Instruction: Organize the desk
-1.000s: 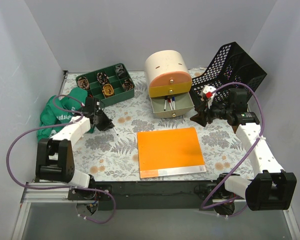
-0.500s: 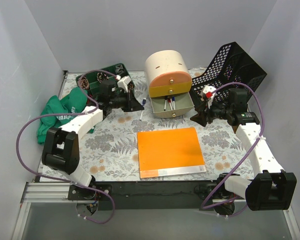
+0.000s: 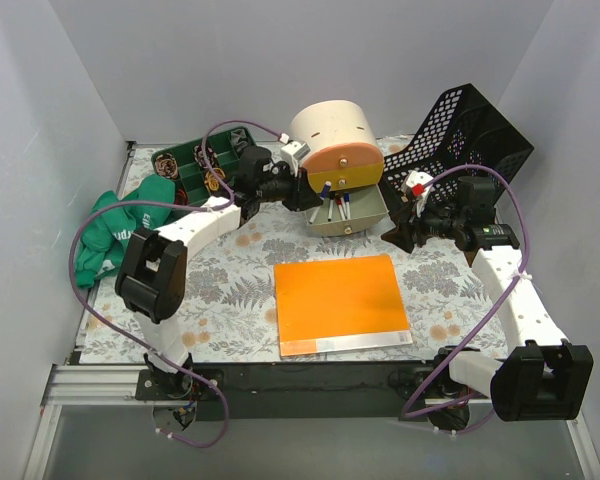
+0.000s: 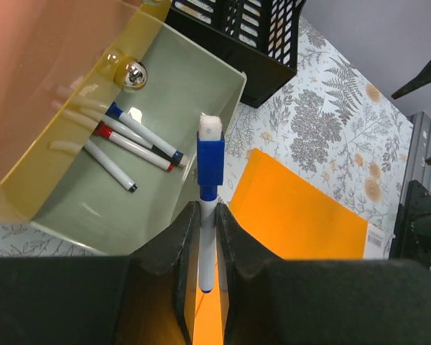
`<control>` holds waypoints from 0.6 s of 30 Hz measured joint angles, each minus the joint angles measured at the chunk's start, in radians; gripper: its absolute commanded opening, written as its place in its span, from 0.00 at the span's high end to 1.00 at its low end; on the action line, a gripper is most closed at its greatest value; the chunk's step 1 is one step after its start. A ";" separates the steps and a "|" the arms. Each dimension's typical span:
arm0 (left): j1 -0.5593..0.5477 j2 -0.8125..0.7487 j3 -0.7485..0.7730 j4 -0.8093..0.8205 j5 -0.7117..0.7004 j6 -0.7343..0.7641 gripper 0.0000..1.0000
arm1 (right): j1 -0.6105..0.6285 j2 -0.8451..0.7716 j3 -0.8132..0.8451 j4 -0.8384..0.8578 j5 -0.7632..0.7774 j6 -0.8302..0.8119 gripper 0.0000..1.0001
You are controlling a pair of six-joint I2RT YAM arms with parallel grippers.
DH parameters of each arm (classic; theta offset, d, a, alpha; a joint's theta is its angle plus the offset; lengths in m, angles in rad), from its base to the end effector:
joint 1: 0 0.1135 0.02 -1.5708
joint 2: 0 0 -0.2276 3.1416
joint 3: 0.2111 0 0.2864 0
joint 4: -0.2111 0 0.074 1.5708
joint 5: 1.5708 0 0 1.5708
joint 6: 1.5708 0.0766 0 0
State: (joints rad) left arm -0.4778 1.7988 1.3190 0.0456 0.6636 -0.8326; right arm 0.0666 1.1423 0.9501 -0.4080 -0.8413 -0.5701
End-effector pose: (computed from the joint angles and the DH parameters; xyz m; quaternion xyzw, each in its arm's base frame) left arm 0.3952 -0.2578 0.2027 0.0319 0.8153 -0.5277 0.2362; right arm 0.3105 0.0779 0.2553 -0.4336 0.7072 0.2437 0.5024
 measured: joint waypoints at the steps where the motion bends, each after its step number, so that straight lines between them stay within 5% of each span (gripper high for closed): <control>1: -0.003 0.014 0.011 0.006 -0.003 0.004 0.95 | 0.000 0.000 0.000 0.000 0.001 -0.002 0.36; 7: -0.014 0.061 0.057 0.044 -0.029 0.031 0.87 | 0.000 0.000 0.000 0.000 0.002 -0.007 0.36; 14: -0.024 0.099 0.083 0.082 -0.070 0.072 0.62 | 0.000 0.003 -0.001 0.000 0.002 -0.010 0.36; 18: -0.028 0.107 0.083 0.106 -0.089 0.079 0.58 | 0.000 0.006 -0.010 0.000 0.001 -0.013 0.36</control>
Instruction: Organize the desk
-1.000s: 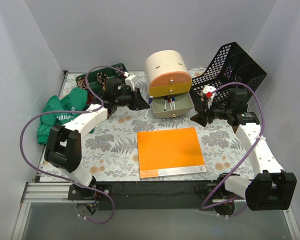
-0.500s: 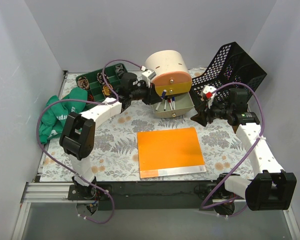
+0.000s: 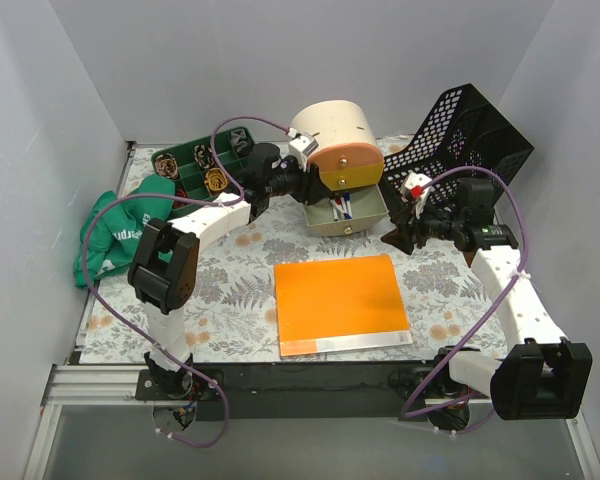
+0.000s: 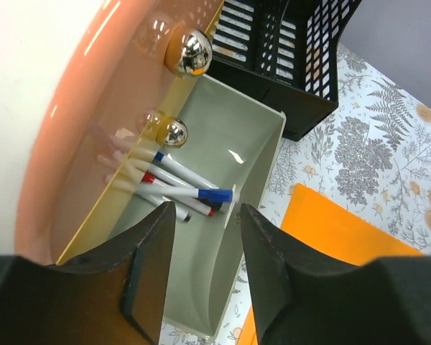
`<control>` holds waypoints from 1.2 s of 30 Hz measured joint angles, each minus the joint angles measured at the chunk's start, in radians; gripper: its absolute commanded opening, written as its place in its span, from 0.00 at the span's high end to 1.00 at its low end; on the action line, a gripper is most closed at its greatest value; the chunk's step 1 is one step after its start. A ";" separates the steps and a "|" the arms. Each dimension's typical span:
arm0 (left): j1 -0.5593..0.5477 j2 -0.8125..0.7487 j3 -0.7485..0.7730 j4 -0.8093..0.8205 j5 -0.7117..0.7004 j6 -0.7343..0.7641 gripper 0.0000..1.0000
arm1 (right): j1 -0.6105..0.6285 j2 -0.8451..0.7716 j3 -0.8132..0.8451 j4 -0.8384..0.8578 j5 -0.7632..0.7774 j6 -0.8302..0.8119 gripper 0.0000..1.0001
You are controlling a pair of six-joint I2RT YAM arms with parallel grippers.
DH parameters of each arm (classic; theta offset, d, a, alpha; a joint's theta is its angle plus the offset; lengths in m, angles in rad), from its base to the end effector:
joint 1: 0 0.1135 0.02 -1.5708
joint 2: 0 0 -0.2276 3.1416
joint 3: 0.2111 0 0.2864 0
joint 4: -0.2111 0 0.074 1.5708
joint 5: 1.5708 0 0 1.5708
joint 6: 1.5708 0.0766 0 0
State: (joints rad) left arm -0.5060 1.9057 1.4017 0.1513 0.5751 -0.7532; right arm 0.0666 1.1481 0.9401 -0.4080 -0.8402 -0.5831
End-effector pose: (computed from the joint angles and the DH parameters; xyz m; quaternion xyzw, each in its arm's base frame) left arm 0.4161 -0.2782 0.1980 0.0640 0.8005 -0.5110 0.3064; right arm 0.3107 0.0779 0.2497 -0.4364 0.7087 0.2431 0.4981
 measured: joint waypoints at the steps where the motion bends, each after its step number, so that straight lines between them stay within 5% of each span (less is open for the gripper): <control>1: 0.000 0.000 0.000 0.008 -0.005 0.000 0.58 | 0.000 0.000 -0.003 0.000 0.000 -0.001 0.36; 4: 0.000 -0.002 -0.002 0.035 -0.011 -0.002 0.57 | 0.000 0.005 -0.008 0.000 -0.003 -0.013 0.36; 7: 0.000 -0.041 -0.041 0.043 -0.026 -0.003 0.40 | 0.000 0.006 -0.023 0.000 -0.031 -0.055 0.37; 8: 0.000 -0.070 -0.067 0.039 -0.037 -0.006 0.29 | 0.000 0.006 -0.031 -0.001 -0.042 -0.074 0.37; 9: 0.000 -0.110 -0.096 0.030 -0.050 -0.012 0.02 | 0.000 0.006 -0.043 -0.002 -0.058 -0.106 0.37; 20: -0.001 -0.663 -0.429 -0.051 -0.217 -0.135 0.02 | 0.001 0.002 -0.174 -0.091 -0.222 -0.515 0.46; 29: 0.000 -0.650 -0.446 -0.218 -0.331 -0.246 0.02 | -0.010 0.134 0.042 -0.227 -0.074 -0.600 0.55; 36: 0.000 -0.672 -0.446 -0.240 -0.332 -0.242 0.02 | -0.212 0.242 0.049 -0.303 -0.025 -0.652 0.57</control>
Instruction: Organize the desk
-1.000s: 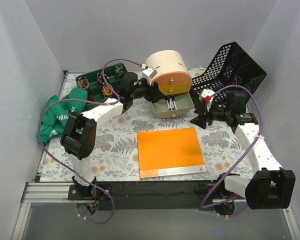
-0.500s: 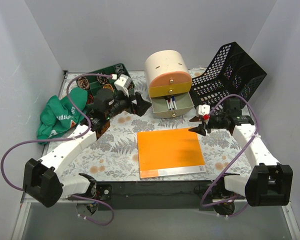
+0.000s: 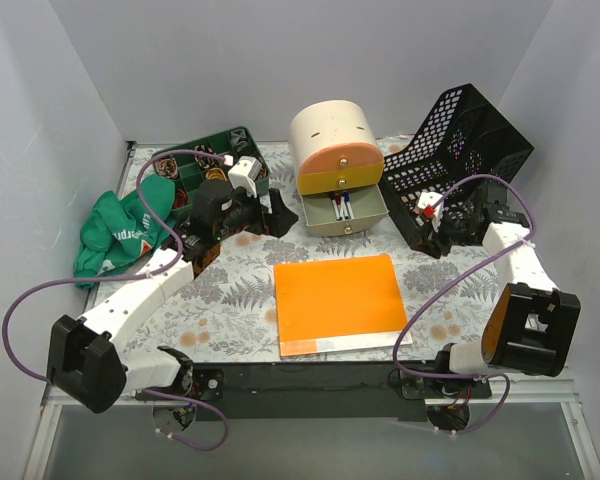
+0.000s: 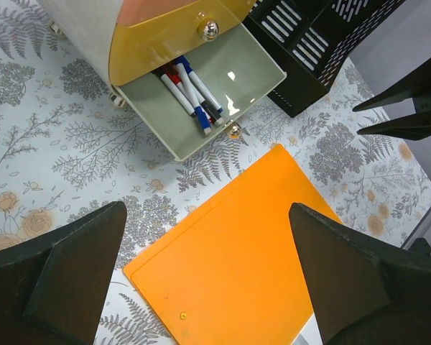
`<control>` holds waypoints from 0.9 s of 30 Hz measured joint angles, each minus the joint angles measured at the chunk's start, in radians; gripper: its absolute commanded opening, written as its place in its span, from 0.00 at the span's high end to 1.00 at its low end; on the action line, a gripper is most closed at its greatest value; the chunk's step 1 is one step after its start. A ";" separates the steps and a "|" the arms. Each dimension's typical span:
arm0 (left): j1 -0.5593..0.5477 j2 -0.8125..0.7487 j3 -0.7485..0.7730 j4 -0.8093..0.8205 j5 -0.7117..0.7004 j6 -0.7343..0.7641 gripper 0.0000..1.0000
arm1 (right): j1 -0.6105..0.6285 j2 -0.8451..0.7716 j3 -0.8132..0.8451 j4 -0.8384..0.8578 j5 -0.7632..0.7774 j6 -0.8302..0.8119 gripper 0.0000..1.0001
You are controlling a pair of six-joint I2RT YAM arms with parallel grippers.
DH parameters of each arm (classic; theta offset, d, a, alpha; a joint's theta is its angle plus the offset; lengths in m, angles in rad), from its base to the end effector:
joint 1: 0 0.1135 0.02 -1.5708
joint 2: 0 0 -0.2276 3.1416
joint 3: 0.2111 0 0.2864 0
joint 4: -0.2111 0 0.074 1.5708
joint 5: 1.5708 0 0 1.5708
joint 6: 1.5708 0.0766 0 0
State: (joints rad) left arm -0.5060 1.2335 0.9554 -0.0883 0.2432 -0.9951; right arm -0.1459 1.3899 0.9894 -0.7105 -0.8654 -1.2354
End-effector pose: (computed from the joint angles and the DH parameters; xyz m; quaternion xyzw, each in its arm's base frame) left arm 0.3138 -0.1950 0.2560 -0.1314 0.8103 -0.4566 0.3430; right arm 0.3203 0.0119 0.1726 -0.5398 0.7065 0.1829 0.4196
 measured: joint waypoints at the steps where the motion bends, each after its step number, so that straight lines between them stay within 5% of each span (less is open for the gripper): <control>1: 0.000 -0.006 0.000 -0.004 0.000 0.008 0.02 | -0.012 -0.001 0.000 -0.005 0.002 -0.005 0.57; 9: 0.003 -0.099 -0.017 0.002 -0.020 0.091 0.02 | 0.007 -0.010 0.006 -0.053 -0.019 -0.031 0.69; 18: 0.007 -0.125 -0.057 0.029 -0.104 0.170 0.02 | 0.317 0.027 0.064 -0.077 0.114 0.010 0.83; 27: 0.007 -0.193 -0.135 0.063 -0.185 0.270 0.02 | 0.417 0.135 0.058 0.069 0.275 0.032 0.82</control>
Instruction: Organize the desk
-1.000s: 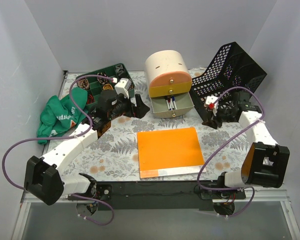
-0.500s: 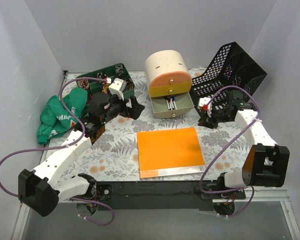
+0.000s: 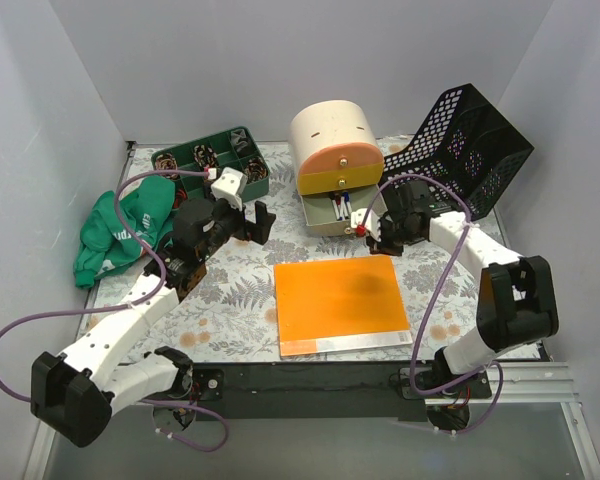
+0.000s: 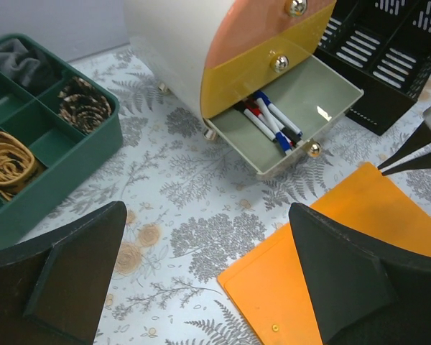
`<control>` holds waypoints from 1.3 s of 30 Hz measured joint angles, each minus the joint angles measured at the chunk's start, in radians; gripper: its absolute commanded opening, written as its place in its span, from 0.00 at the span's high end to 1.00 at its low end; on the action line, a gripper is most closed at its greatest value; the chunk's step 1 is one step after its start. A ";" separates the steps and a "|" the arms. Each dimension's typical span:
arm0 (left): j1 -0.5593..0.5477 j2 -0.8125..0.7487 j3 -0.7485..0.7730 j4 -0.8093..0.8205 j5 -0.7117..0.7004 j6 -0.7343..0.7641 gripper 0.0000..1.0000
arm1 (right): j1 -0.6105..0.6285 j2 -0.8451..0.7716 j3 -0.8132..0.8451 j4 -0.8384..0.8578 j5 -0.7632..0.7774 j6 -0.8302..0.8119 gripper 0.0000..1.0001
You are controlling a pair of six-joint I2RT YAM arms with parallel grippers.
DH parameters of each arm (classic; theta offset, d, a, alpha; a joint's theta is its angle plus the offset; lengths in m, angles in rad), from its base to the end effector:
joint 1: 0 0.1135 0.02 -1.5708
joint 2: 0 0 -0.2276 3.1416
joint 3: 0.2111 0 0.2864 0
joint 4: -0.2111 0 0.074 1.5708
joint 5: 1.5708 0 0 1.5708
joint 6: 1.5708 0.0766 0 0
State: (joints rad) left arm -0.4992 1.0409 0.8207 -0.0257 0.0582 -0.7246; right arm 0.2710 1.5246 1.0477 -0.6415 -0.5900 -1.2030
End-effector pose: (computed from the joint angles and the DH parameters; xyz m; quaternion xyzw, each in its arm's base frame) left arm 0.2940 -0.1654 0.2707 -0.0708 0.7852 -0.3719 0.4901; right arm 0.3220 0.1337 0.1418 -0.6749 0.6466 0.1567 0.3190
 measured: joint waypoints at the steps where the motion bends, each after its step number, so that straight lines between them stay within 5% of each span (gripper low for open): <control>1: 0.000 -0.010 -0.004 0.010 -0.011 0.010 0.02 | 0.014 0.010 -0.003 0.026 0.020 0.003 0.82; 15: 0.000 -0.058 -0.031 0.056 -0.114 0.078 0.02 | 0.091 0.203 0.012 0.357 0.207 0.062 0.68; 19: 0.000 -0.083 -0.032 0.060 -0.127 0.082 0.02 | 0.118 0.286 0.042 0.487 0.286 0.135 0.38; 26: 0.000 -0.105 -0.039 0.065 -0.129 0.086 0.02 | 0.147 0.376 0.113 0.710 0.412 0.251 0.29; 30: 0.000 -0.105 -0.040 0.064 -0.129 0.086 0.02 | 0.149 0.401 0.163 0.781 0.425 0.278 0.33; 32: 0.000 -0.105 -0.040 0.065 -0.129 0.086 0.02 | 0.148 0.401 0.176 0.773 0.394 0.277 0.42; 36: 0.000 -0.105 -0.040 0.065 -0.127 0.086 0.02 | 0.151 0.401 0.221 0.680 0.283 0.240 0.78; 39: 0.000 -0.105 -0.040 0.064 -0.125 0.086 0.02 | 0.159 0.414 0.275 0.629 0.242 0.248 0.80</control>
State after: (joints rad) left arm -0.4992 0.9363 0.7803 0.0387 -0.0669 -0.6388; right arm 0.4297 1.9385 1.3224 -0.0124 -0.3481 -0.9550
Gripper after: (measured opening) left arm 0.982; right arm 0.229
